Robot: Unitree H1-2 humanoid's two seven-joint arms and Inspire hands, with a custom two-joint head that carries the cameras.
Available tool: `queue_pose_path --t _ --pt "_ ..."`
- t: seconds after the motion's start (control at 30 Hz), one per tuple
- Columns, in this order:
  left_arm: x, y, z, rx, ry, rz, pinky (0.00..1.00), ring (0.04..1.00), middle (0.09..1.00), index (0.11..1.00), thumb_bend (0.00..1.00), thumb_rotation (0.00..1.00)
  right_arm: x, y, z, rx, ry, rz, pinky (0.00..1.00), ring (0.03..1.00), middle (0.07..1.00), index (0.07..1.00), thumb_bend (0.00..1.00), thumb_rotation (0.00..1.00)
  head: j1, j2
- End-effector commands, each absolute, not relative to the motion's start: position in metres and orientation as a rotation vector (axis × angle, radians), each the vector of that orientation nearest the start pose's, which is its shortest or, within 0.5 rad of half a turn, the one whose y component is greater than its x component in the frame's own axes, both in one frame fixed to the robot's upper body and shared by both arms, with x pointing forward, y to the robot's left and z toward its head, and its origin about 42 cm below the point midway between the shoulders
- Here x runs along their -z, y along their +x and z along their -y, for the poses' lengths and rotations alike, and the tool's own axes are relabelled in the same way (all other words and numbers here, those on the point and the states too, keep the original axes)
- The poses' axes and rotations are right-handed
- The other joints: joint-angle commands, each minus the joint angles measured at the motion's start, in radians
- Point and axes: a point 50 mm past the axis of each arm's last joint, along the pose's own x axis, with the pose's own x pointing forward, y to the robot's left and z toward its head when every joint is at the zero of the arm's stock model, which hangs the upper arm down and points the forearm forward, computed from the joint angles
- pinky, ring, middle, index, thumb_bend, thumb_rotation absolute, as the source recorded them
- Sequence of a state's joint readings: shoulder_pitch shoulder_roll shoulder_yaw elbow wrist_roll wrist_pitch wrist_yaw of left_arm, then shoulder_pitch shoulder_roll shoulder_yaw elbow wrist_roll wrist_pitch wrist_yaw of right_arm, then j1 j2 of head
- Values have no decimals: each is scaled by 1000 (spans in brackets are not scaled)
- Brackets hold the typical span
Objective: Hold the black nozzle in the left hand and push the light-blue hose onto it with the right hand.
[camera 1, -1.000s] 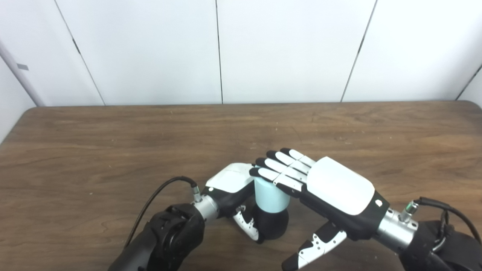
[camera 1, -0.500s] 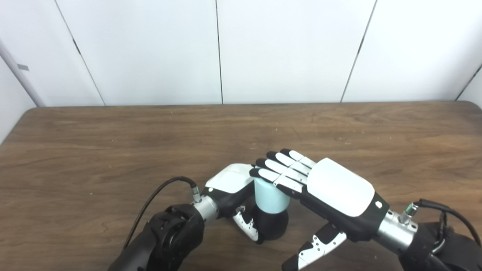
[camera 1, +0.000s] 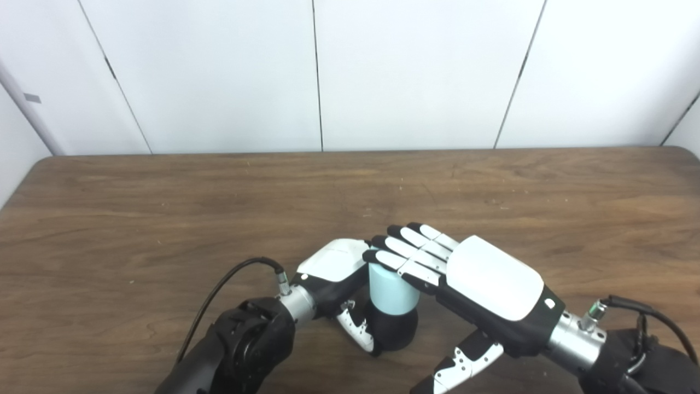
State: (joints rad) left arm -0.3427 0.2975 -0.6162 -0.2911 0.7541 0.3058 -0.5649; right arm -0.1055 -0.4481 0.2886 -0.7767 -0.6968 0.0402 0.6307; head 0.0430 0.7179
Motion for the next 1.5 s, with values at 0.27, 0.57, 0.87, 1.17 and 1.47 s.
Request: queue_pose_path --t 0.27,0.57,0.87,1.17,1.47 --pt "-156 291 -123 972 1194 -37 1000 782 539 439 514 0 -243 220 210 -802 -1272 403 995 974 961 946 612 842 1 5" --pt "-156 292 -123 972 1195 -39 1000 785 542 437 514 0 -243 221 211 -792 -1263 407 994 973 962 948 614 841 1 5" --pt "-156 294 -124 969 1191 -38 1000 785 540 437 514 0 -261 224 207 -766 -1264 456 992 971 959 953 614 840 -4 2" --pt "-158 296 -121 969 1179 -30 1000 766 543 439 513 0 -301 237 197 -627 -1241 612 979 962 953 952 613 828 -11 1" --pt "-165 300 -126 964 1186 86 981 744 610 501 518 26 -302 248 197 -540 -1201 652 965 948 945 947 603 802 -8 1"
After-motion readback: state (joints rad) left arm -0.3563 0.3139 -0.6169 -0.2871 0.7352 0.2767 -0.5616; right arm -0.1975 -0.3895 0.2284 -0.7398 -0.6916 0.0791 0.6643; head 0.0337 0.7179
